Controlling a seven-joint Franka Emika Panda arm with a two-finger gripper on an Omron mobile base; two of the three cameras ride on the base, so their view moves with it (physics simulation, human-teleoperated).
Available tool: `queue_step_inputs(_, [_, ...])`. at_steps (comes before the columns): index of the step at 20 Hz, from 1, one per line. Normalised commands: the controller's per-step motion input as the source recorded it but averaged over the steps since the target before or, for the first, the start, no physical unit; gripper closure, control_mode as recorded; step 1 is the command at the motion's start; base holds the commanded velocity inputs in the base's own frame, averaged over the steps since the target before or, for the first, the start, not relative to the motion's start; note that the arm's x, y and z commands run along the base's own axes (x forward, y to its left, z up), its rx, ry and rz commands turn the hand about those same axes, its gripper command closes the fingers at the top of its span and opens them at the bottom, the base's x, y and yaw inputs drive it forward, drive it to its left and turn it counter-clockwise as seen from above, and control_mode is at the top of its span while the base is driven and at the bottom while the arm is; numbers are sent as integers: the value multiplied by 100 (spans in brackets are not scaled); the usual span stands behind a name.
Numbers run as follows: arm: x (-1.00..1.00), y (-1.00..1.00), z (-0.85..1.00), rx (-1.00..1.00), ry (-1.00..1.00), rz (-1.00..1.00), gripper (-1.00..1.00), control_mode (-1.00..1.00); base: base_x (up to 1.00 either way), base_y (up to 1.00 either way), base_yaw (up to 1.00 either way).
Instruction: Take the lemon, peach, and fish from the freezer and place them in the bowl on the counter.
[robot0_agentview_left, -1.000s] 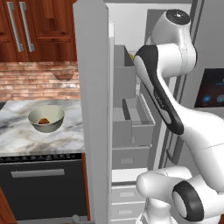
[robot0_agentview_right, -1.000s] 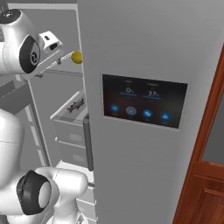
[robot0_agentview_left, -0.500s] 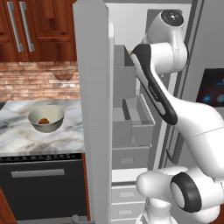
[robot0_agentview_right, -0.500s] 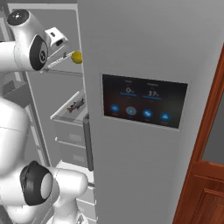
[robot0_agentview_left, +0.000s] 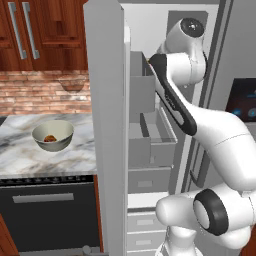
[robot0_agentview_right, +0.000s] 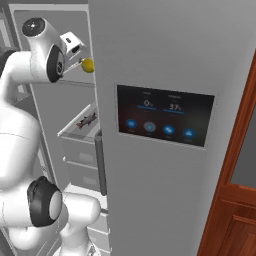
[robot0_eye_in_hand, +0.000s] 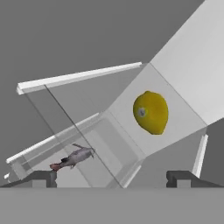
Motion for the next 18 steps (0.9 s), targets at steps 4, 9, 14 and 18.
queue_step_inputs(4, [52,0,0,1,2,0,-100,-100,0,0,0])
queue_step_inputs(9, [49,2,0,0,1,0,-100,-100,0,0,0])
queue_step_inputs(14, [45,15,0,0,0,0,-100,-100,0,0,0])
queue_step_inputs(18, [38,13,0,0,0,0,-100,-100,0,0,0])
